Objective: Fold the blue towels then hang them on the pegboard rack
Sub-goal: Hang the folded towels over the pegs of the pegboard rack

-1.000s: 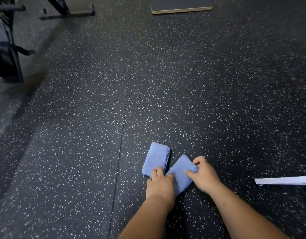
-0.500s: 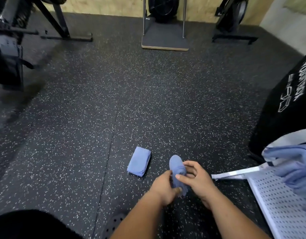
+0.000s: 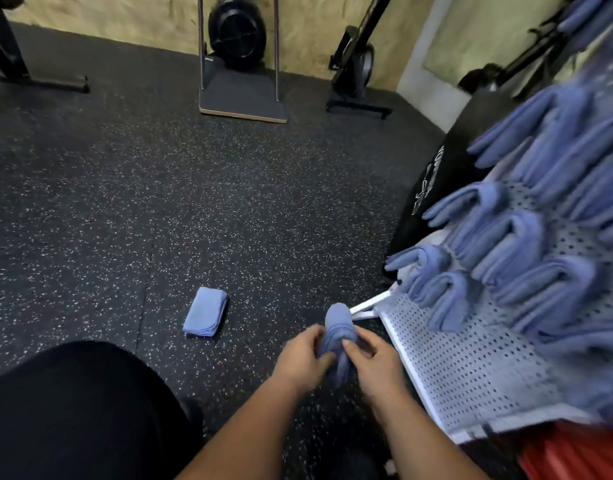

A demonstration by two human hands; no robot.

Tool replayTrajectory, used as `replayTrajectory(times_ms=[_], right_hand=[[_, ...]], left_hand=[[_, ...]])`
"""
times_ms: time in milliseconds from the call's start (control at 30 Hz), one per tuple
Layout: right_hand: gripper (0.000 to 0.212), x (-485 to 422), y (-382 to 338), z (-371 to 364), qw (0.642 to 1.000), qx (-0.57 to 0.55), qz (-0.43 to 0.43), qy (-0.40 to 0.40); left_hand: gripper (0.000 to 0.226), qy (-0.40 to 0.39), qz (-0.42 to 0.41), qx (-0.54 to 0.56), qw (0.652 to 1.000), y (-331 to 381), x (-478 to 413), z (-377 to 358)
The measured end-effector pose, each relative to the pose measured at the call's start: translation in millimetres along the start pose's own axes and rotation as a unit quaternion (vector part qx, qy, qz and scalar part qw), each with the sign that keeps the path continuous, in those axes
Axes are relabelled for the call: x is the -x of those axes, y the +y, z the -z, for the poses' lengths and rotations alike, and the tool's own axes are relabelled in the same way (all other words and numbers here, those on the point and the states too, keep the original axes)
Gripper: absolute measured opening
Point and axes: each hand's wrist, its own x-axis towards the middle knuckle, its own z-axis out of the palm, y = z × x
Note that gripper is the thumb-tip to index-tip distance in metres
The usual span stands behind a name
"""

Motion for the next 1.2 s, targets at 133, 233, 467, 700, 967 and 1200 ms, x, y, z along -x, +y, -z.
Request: replayTrajectory(times_ms=[133,233,467,700,967,1200], right_hand=[[0.025,24.3,-7.0,34.3,0.994,0.031,0.011,0.107],[0.025,38.7,-4.5,58.4,0.982,0.034,0.007,0.185],[0.029,47.4,-6.9,92.6,0.931,0.020,0.004,0.365],[0.033,27.8,-17.3,104.3,0.879,-0.120,0.002,0.461],[0.034,-12.3,-14.3,113.0,0.851,-0.145,-0.020,0.505],[0.040,-44.6,9.6,131.2,0.839,-0.099,-0.048,0.533]], left_hand=[[0.028,-0.002,-0.042,-0.007,0.999,34.6,6.5,-12.7],[0.028,-0.007,-0.068,-0.006,0.998,57.6,8.2,-29.3],[0.023,0.009,-0.143,-0.015,0.990,111.0,4.1,-69.5],[0.024,-0.018,-0.201,0.004,0.979,146.5,-27.9,-98.4],[0.031,-0.064,-0.188,0.024,0.980,158.0,-67.6,-137.3],[0.033,-0.087,-0.178,0.045,0.979,155.9,-94.1,-177.9]])
